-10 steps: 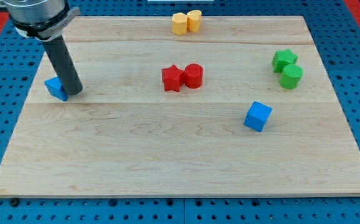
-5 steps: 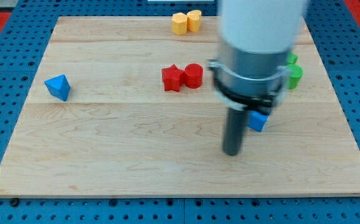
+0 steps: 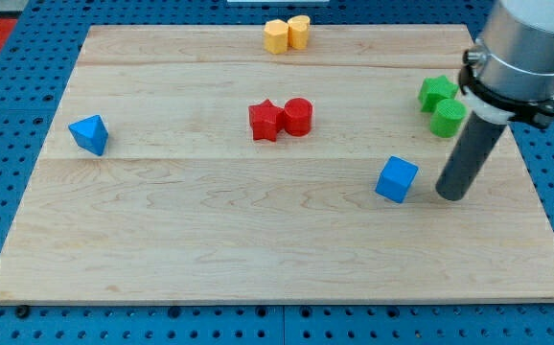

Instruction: Push blue cube towards the center left

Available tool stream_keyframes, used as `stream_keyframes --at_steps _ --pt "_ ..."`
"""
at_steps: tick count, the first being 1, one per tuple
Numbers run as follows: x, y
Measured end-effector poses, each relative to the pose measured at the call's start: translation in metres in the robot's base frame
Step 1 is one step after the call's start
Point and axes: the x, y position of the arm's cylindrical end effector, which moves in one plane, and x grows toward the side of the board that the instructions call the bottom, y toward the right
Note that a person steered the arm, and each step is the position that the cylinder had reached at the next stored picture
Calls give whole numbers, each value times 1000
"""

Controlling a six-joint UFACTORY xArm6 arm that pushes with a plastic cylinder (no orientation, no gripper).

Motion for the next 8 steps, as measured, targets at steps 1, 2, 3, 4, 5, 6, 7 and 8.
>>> stream_keyframes --at_steps 1,2,3,4,5,6,7,8 --pt "-8 -32" --pt "-17 -71" --pt "-28 -110" --pt "-43 -156" --pt "-61 -203" --pt "-77 -249" --pt "-94 -295" --pt "-107 -328"
